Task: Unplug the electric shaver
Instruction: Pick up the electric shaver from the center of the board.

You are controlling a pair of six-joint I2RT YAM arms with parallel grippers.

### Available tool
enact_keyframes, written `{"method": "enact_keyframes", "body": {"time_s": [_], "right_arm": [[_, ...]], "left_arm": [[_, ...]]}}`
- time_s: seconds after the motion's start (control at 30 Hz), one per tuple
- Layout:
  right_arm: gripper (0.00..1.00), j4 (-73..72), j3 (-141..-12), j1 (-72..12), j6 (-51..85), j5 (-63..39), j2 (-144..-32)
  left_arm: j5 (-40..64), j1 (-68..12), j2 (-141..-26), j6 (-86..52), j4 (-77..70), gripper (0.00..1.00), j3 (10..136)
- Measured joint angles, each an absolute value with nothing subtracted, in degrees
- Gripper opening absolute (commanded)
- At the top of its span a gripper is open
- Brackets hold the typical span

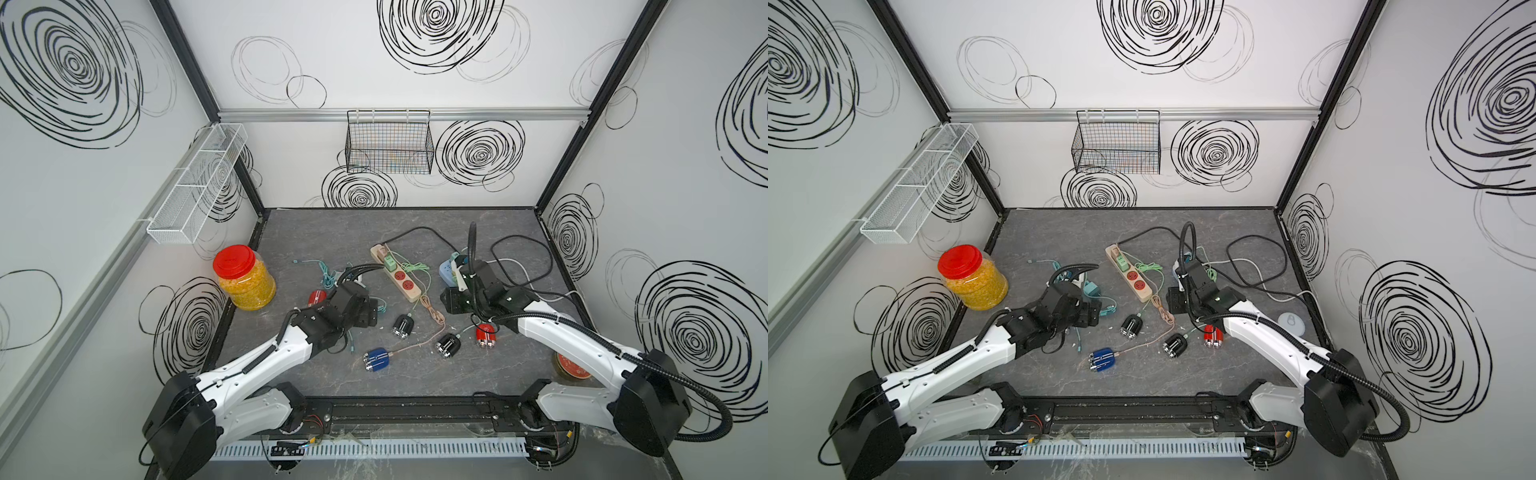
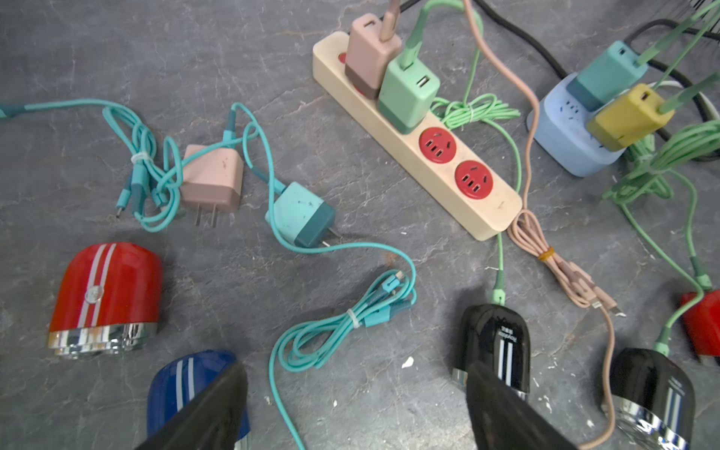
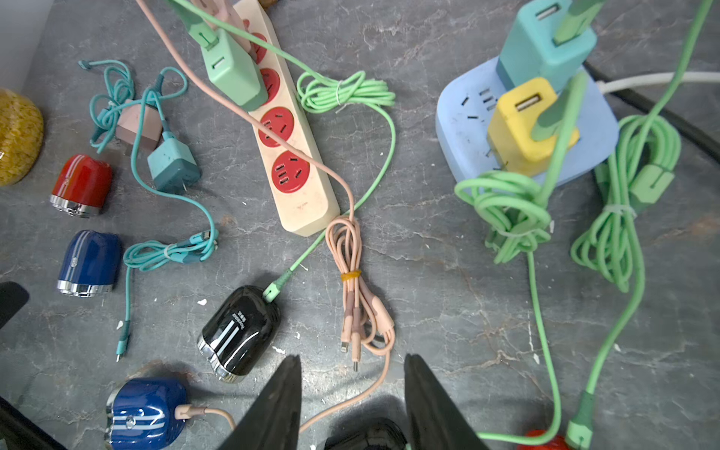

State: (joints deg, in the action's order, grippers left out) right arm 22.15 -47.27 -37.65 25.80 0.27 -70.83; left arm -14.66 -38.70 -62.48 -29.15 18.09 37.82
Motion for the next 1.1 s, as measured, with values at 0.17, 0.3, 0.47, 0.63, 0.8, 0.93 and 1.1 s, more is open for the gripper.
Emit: {"method": "enact_keyframes", "body": {"time_s": [0.17, 0.3, 0.47, 0.63, 0.8, 0.93, 1.1], "right_arm": [[0.49, 22.1, -45.6, -37.6, 26.2, -0.7, -72.2], [0.49, 22.0, -44.4, -37.7, 26.8, -1.7, -73.2], [0.46, 21.9, -44.1, -38.2, 27.4, -2.0, -74.4], [0.41, 21.7, -44.0, -39.1, 28.2, -2.2, -75.2], [0.41, 21.3, -44.0, -39.9, 28.6, -2.7, -76.8], [0.46, 20.6, -44.7, -41.3, 29.5, -3.9, -79.1], [0.42, 17.1, -46.2, -42.7, 31.6, -7.2, -82.1]], "left_arm": [[-13.0, -38.5, -61.3, -31.4, 17.5, 0.94, 34.1], [-12.0, -38.5, -60.0, -33.2, 16.8, 0.94, 31.6], [-10.9, -38.7, -59.0, -34.9, 15.3, 0.93, 29.5], [-10.5, -39.8, -59.1, -35.6, 14.3, 0.91, 28.6], [-10.3, -40.9, -60.1, -35.8, 12.7, 0.89, 28.4], [-10.3, -42.8, -62.9, -35.7, 11.4, 0.91, 28.6], [-11.4, -47.2, -69.9, -34.9, 11.4, 0.91, 32.4]]}}
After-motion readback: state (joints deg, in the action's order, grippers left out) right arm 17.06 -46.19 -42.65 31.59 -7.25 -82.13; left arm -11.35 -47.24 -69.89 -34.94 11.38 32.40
